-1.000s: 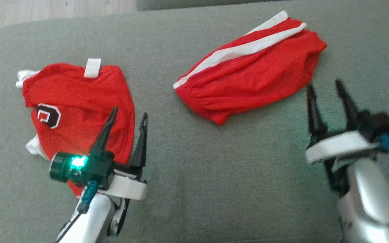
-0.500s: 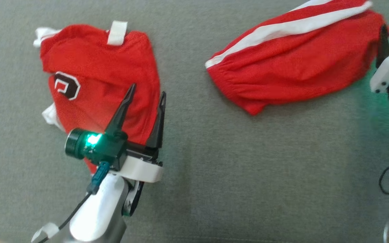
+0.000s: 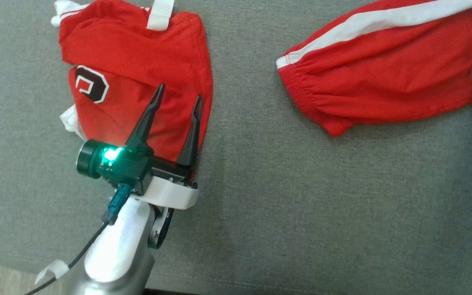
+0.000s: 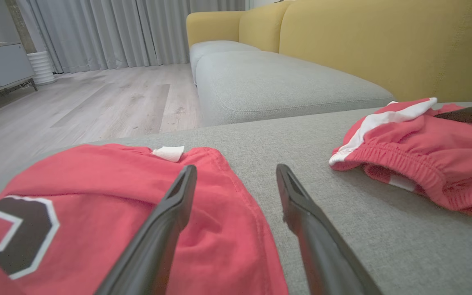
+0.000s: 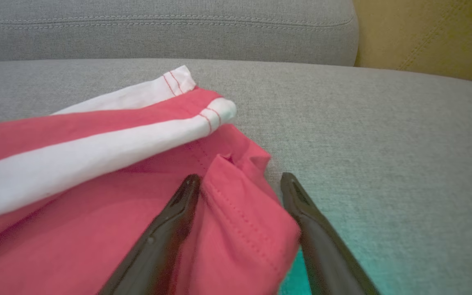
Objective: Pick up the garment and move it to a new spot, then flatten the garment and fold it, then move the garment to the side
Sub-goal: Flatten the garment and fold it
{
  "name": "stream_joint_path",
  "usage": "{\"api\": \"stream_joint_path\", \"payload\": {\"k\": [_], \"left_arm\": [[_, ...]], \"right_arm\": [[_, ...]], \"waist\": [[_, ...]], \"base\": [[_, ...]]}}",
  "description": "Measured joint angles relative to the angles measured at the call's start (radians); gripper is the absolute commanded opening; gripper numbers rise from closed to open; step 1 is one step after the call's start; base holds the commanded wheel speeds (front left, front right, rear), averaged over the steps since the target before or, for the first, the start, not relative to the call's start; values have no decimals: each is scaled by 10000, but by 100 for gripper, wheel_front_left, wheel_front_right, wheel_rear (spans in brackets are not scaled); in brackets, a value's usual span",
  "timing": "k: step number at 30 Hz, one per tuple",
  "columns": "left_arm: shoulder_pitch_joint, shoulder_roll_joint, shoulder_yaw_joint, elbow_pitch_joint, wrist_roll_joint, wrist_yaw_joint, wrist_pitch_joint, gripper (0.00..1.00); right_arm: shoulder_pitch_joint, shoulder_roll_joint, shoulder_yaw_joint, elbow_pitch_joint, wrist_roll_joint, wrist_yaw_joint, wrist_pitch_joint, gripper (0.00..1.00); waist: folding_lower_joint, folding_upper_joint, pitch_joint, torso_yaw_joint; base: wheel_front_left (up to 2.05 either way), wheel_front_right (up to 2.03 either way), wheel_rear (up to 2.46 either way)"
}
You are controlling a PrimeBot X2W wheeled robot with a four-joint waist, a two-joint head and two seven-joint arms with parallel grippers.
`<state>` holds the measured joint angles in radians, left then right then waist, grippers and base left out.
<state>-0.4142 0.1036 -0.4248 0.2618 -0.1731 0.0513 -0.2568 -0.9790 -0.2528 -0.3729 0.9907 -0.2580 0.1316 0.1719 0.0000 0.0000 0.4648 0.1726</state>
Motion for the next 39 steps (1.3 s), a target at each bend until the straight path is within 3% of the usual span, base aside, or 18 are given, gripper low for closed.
{"api": "stream_joint_path", "payload": {"k": [1, 2, 3, 10, 15, 25, 32, 39], "left_arm": [[-2, -10, 56, 8, 6, -2, 0, 100], [-12, -13, 77, 31, 61, -35, 0, 100], [-33, -33, 86, 46, 104, -92, 0, 100], [-104, -165, 357, 211, 291, -176, 0, 100], [-30, -153, 518, 253, 380, -251, 0, 100], [563, -155, 704, 284, 512, -341, 0, 100], [955, -153, 853, 316, 512, -349, 0, 100], [1329, -150, 1022, 395, 512, -349, 0, 100]], "right_arm": [[-149, -10, 0, 146, -4, 0, 6, 100], [-253, -6, 17, 274, -4, 0, 17, 41], [-336, -8, 52, 380, -4, 0, 13, 0], [-404, -13, 138, 1020, 242, 0, -796, 0], [-14, -408, 42, 1260, 677, 0, -1522, 0], [1344, -1331, -1321, 1260, 880, 0, -2000, 0], [1342, -606, -1590, 1158, 1016, 0, -2550, 0], [1342, 324, -813, 1009, 1517, 0, -3093, 0]], "waist": [[1, 0, 26, -17], [1, 0, 39, -38], [0, 0, 48, -63], [1, 0, -197, -297], [0, 0, -728, -663], [-2, 0, -1588, -1211], [-1, 0, -2010, -1241], [-1, 0, -2671, -1285]], "base": [[0, 0, 0], [0, 0, 0], [0, 0, 0], [0, 0, 0], [0, 0, 0], [0, 0, 0], [0, 0, 0], [0, 0, 0]]}}
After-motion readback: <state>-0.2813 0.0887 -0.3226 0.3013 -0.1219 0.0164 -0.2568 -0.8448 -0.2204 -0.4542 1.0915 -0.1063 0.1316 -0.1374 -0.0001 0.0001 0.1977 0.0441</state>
